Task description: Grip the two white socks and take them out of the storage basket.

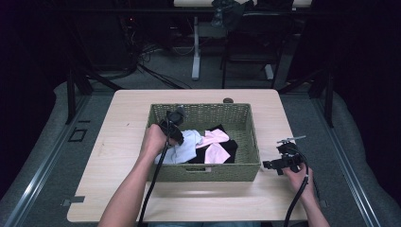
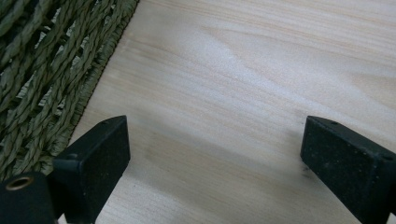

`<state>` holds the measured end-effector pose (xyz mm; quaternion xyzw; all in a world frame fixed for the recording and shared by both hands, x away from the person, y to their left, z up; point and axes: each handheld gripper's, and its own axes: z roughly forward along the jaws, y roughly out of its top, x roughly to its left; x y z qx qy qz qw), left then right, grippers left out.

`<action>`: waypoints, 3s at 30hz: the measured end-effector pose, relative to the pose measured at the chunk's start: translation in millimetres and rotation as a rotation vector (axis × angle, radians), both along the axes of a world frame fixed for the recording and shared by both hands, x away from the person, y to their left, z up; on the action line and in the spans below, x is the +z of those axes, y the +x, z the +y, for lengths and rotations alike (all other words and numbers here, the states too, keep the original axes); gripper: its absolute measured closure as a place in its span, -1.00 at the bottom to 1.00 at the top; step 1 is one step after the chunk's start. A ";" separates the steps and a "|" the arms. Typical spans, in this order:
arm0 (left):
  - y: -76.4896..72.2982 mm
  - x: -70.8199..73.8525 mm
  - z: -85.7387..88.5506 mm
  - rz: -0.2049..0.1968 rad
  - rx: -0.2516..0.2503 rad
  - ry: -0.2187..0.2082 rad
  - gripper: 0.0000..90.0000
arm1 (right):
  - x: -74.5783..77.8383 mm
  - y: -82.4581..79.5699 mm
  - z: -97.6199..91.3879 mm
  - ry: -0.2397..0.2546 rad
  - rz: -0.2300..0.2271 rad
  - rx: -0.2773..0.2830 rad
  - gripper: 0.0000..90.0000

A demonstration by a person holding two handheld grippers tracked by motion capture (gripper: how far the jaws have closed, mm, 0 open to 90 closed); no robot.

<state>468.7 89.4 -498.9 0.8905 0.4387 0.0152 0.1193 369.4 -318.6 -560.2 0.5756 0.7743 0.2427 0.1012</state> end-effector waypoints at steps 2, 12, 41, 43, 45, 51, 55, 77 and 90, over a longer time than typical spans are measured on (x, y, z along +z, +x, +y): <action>-1.9 -1.5 -0.8 -0.016 -0.006 -0.008 0.84 | -0.2 -0.1 0.3 -0.001 -0.002 -0.003 -0.82; -10.3 28.5 6.0 -0.075 -0.007 -0.074 0.92 | 0.0 0.0 -0.2 0.000 0.001 0.001 -0.82; -23.2 123.6 19.0 -0.208 -0.043 -0.147 0.92 | 0.8 0.6 -0.8 -0.009 0.000 0.000 -0.82; -22.1 125.3 19.5 -0.203 -0.040 -0.148 0.92 | 0.5 0.7 -0.6 -0.009 0.002 -0.002 -0.82; -20.6 127.4 20.0 -0.203 -0.045 -0.142 0.92 | 0.4 0.6 -0.8 -0.010 0.002 -0.001 -0.82; -16.4 134.5 19.4 -0.206 -0.046 -0.135 0.92 | 0.3 0.6 -0.9 -0.010 0.004 0.000 -0.83; -14.2 139.8 19.0 -0.209 -0.040 -0.138 0.92 | 0.4 0.6 -0.9 -0.010 0.003 0.000 -0.82; -0.7 179.4 23.4 -0.229 -0.023 -0.117 0.92 | 0.2 0.9 -0.8 -0.005 -0.005 0.002 -0.83; -1.1 202.2 38.1 -0.263 0.017 -0.109 0.93 | -0.1 1.0 -1.2 -0.004 -0.004 0.005 -0.83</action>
